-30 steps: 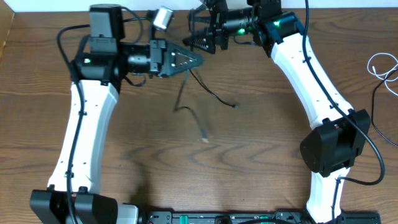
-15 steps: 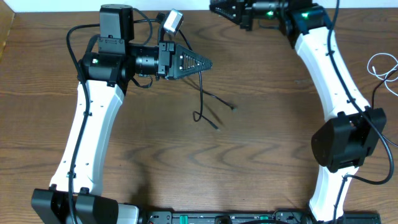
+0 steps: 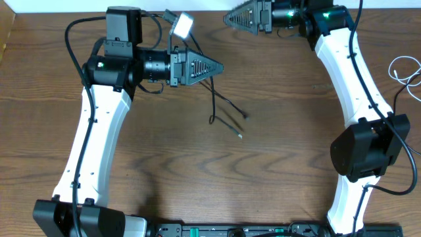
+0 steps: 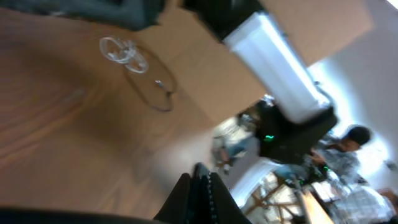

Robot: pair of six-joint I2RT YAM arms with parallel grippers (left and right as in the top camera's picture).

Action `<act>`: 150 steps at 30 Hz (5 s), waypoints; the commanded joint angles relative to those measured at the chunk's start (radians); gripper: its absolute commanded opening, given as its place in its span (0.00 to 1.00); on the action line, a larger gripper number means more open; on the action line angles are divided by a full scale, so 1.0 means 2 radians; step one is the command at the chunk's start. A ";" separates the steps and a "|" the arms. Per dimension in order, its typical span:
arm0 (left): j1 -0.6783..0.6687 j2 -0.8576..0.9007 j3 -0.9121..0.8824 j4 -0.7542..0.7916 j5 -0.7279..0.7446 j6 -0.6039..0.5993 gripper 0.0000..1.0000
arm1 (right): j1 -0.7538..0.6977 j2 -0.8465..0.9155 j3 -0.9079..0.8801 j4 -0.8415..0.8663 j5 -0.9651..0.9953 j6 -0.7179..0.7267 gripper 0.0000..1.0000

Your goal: Untangle cables

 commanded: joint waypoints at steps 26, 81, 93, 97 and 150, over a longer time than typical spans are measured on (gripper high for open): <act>-0.026 -0.013 -0.005 -0.208 -0.984 0.054 0.08 | 0.037 0.012 0.002 -0.179 0.224 0.006 0.73; -0.200 -0.221 -0.002 -0.002 -0.719 0.129 0.07 | 0.066 0.014 0.002 0.145 -0.128 -0.232 0.69; -0.219 -0.229 -0.002 -0.010 -0.717 0.112 0.07 | 0.075 0.014 0.002 0.173 -0.159 -0.227 0.64; -0.219 -0.229 -0.002 -0.012 -0.717 0.112 0.08 | 0.077 0.014 0.002 0.188 -0.158 -0.212 0.20; -0.219 -0.156 -0.002 -0.024 -0.717 0.084 0.51 | -0.397 0.031 0.081 -0.062 0.422 0.062 0.99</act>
